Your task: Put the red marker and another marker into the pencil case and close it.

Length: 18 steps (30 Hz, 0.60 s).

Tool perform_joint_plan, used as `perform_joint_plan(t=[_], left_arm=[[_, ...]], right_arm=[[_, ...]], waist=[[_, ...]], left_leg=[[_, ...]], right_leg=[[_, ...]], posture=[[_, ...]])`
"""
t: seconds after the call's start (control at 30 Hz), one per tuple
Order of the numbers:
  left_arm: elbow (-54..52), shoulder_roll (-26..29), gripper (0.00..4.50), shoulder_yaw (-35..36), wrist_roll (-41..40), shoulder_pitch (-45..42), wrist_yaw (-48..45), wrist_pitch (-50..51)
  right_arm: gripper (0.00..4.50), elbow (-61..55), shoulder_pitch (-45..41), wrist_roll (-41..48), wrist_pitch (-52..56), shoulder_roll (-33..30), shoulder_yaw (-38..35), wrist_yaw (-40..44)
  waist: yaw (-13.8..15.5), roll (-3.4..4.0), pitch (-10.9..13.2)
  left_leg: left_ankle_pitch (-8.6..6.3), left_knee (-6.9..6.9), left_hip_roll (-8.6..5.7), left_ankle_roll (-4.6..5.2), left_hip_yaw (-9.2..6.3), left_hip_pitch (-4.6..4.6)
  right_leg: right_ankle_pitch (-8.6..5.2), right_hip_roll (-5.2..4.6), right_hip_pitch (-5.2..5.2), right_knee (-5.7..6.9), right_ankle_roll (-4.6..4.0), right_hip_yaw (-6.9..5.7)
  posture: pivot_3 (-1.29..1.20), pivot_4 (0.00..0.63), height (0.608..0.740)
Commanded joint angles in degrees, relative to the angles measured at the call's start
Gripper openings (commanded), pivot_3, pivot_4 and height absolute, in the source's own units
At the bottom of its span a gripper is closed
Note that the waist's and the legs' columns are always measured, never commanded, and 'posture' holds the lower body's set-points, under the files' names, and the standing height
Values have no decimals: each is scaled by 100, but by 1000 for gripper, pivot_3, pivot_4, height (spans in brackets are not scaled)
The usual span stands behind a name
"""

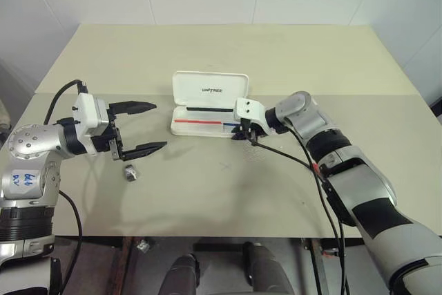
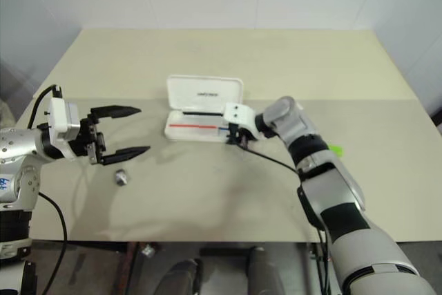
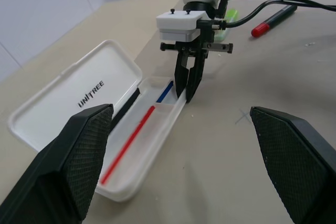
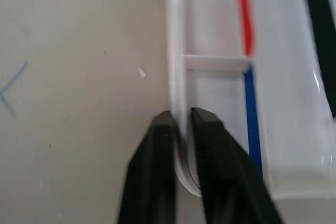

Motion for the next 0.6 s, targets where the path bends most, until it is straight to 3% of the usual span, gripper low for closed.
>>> perform_joint_plan(t=[0.03, 0.3, 0.47, 0.6], left_arm=[[-165, 26, 4500, 81, -177, -3, -99, -5], [-151, -18, 4500, -58, -222, -40, -291, 69], [-121, -105, 4500, -146, -226, -26, -351, 76], [-93, -201, 4500, -233, -213, -56, -404, 74]], right_arm=[[37, 38, -144, -53, -165, -57, -46, -106], [37, -791, 268, 110, -316, -726, -148, 573], [37, -2807, 1412, 486, 329, -1609, -232, 1373], [37, -4552, 2458, 782, 1238, -2179, -388, 1428]], waist=[[0, 0, 0], [17, 1, 1], [28, 3, 2], [94, 3, 2]], left_leg=[[1, 0, 0, 0, -1, 0], [3, -5, 0, -1, -3, -2], [1, -13, 1, 1, -2, -7], [-3, -10, 1, 6, -1, -8]], right_leg=[[1, 1, 0, 0, -1, 0], [1, 0, 0, -4, -2, -3], [1, 0, 0, -3, -1, -4], [-1, -1, 4, -13, 2, -5]], posture=[[0, 150, 740], [0, 150, 740], [0, 150, 740], [0, 150, 740]])
